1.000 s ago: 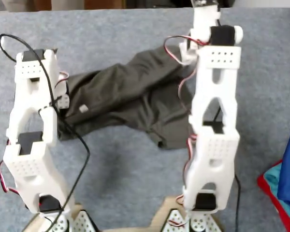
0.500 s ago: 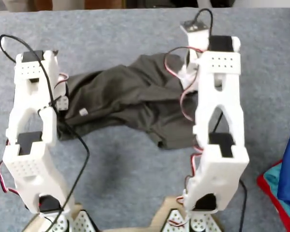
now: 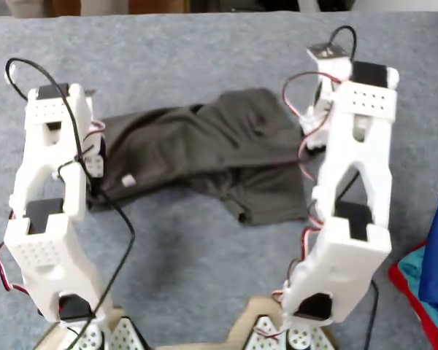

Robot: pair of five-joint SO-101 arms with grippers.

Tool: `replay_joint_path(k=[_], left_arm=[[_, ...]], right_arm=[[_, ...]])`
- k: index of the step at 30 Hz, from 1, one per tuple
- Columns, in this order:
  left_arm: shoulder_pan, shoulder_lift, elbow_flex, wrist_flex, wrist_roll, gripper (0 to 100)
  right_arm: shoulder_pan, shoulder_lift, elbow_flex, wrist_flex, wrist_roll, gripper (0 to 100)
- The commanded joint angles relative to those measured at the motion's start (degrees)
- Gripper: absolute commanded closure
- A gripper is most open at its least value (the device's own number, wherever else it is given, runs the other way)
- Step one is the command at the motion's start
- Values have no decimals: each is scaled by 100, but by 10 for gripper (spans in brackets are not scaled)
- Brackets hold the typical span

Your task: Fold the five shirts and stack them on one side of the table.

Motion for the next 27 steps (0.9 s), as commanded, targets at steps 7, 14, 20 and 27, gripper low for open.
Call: replay_joint_path(k=[7, 14, 20, 27], left_arm=[[-668, -48, -9, 26, -422, 982], [-695, -48, 18, -255, -422, 982], [-686, -40, 26, -378, -448, 982], [-695, -84, -26, -378, -413, 871]], right_arm=[[145, -409, 708, 44, 114, 994], [22, -444, 1270, 35, 686, 994], [31, -453, 1314, 237, 1037, 969], [13, -470, 1525, 246, 1389, 751]])
